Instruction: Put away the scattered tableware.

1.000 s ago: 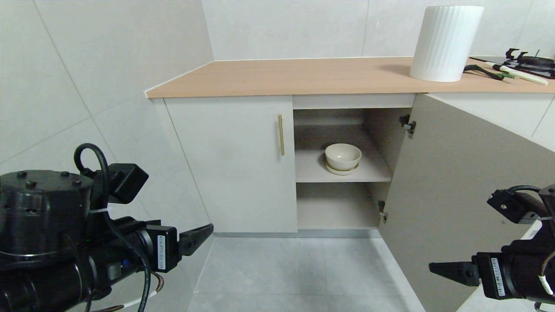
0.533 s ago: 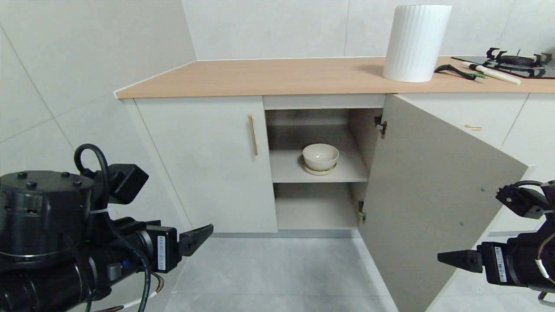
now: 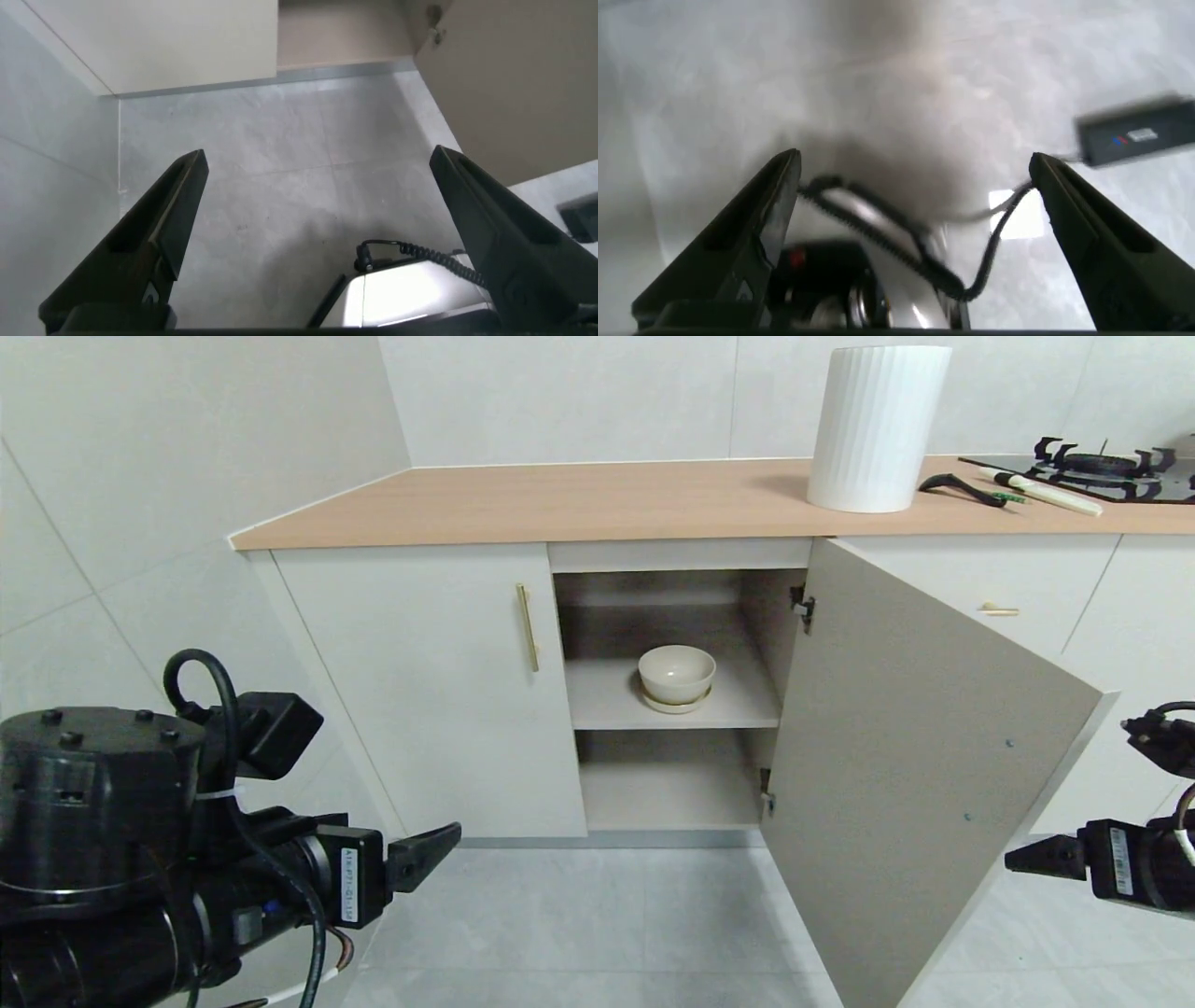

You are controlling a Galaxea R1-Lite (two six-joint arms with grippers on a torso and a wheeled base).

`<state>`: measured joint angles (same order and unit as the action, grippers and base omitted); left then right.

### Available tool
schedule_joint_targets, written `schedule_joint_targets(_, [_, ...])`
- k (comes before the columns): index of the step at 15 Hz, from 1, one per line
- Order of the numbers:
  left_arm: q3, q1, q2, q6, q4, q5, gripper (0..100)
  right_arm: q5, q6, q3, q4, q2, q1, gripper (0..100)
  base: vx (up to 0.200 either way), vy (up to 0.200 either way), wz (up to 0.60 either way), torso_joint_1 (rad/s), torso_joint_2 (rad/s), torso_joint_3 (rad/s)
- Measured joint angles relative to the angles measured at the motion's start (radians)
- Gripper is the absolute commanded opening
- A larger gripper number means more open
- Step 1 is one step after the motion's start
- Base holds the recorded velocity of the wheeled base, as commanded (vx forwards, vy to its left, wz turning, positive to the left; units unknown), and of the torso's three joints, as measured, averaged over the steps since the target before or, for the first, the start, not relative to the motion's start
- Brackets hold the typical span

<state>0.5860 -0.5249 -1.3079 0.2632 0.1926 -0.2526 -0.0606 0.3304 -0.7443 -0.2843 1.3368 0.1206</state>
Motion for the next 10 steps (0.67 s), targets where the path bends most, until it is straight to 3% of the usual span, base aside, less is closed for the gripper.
schedule_joint_targets(4, [0.0,0.0,-0.001,0.0,0.0,0.0,100,0.01,-0.064,-0.035,0.032,-0.01,-0.178,100,0.0,0.0,0.0,0.0,0.0,0.0])
schedule_joint_targets(10, [-0.001,0.0,-0.001,0.0,-0.001,0.0,100,0.003,-0.031,-0.036,0.185,0.048,-0.256,100,0.0,0.0,0.0,0.0,0.0,0.0])
